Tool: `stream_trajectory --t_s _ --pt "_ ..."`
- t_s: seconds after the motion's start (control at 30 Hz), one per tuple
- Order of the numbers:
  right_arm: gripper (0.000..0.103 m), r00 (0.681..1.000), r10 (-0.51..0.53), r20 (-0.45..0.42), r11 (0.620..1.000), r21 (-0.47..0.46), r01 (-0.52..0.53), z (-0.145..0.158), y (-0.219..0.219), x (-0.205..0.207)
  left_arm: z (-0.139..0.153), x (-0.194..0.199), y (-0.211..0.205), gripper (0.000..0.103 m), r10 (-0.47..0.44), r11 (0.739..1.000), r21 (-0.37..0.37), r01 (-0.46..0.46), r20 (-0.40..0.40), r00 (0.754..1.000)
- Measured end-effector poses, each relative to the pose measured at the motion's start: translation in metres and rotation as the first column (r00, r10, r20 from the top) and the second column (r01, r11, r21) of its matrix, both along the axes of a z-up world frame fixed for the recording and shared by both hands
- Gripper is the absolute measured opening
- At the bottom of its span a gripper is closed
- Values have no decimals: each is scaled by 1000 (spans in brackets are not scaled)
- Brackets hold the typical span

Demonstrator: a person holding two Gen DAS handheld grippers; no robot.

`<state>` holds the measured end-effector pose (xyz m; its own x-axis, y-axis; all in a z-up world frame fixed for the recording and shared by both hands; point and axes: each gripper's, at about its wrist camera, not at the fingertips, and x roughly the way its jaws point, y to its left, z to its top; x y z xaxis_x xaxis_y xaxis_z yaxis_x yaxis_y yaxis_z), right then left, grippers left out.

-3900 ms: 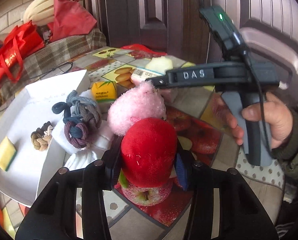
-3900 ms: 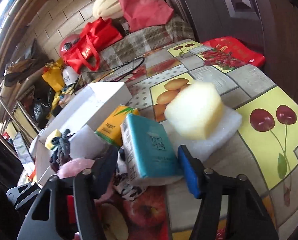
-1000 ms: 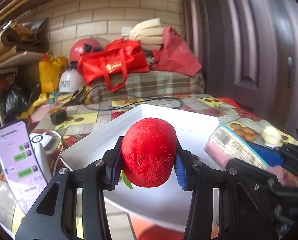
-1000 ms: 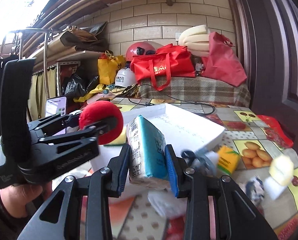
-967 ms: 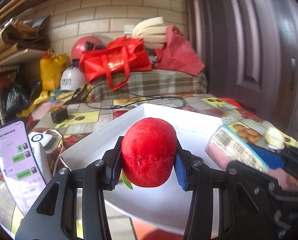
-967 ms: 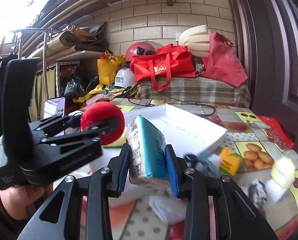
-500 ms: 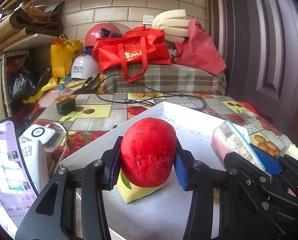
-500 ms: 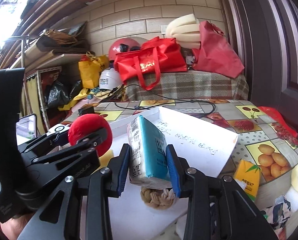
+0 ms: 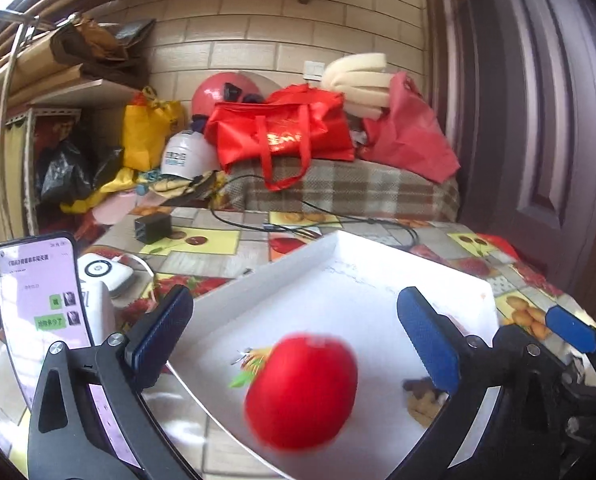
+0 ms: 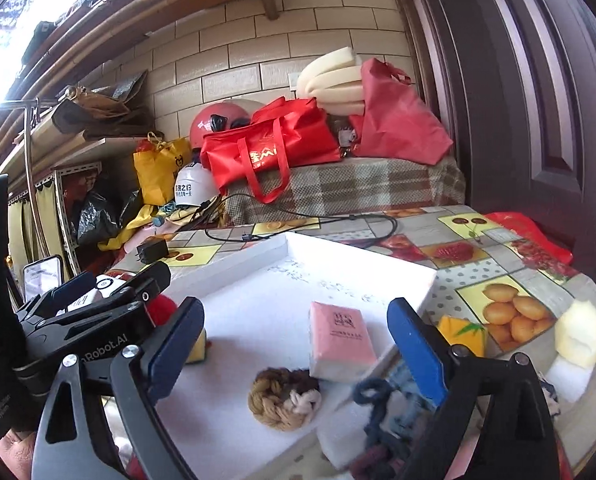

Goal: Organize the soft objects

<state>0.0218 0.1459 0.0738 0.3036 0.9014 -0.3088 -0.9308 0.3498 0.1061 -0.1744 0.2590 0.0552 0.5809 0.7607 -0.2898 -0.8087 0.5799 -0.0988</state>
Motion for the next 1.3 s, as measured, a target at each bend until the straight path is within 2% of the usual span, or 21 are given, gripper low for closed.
stream_trajectory --t_s 0.1,0.2,0.33,0.4,0.43,0.5,0.53,0.6,0.67,0.73,0.77,0.8,0.87,1.07,1.3 --pt "103 1000 -21 -24 1000 6 21 -1 -14 8 0 0 -17 103 -34 999 4 34 -3 999" --pt "103 998 -14 -62 1000 1 14 -2 -30 19 0 3 -39 103 -62 998 -7 62 -20 998" --pt "103 991 -74 -109 997 15 76 -3 -67 44 0 9 -68 103 -190 982 -23 189 -20 982" --pt "103 981 -140 -135 989 18 144 -2 -88 61 -2 17 -83 103 -318 947 -51 316 -24 948" --pt "103 975 -165 -147 985 20 169 -2 -95 69 -3 23 -91 103 -386 921 -74 382 -39 922" --pt "103 950 -248 -191 965 33 259 -2 -118 93 -8 37 -108 103 -523 849 -137 510 -79 849" --pt "103 939 -279 -201 956 39 292 -1 -126 100 -12 44 -116 103 -595 799 -180 574 -94 798" --pt "103 922 -331 -200 936 51 347 0 -140 112 -21 61 -134 102 -731 673 -287 681 -120 672" --pt "103 912 -359 -197 925 58 377 1 -148 121 -34 80 -156 102 -819 569 -383 728 -183 543" --pt "103 907 -365 -211 922 54 384 1 -150 125 -49 96 -180 102 -858 514 -453 728 -280 431" --pt "103 905 -364 -220 922 51 384 0 -150 126 -57 104 -195 102 -847 525 -458 717 -365 387" --pt "103 906 -359 -225 924 47 378 -1 -148 125 -59 106 -204 102 -824 549 -429 718 -423 377" --pt "103 911 -351 -218 929 43 368 0 -146 123 -59 108 -213 102 -832 529 -427 733 -430 350" --pt "103 921 -327 -211 938 44 343 -1 -149 121 -60 110 -212 102 -835 527 -432 732 -424 350" --pt "103 891 -316 -325 944 -17 328 -14 -146 136 -61 110 -213 102 -835 526 -432 732 -424 350"
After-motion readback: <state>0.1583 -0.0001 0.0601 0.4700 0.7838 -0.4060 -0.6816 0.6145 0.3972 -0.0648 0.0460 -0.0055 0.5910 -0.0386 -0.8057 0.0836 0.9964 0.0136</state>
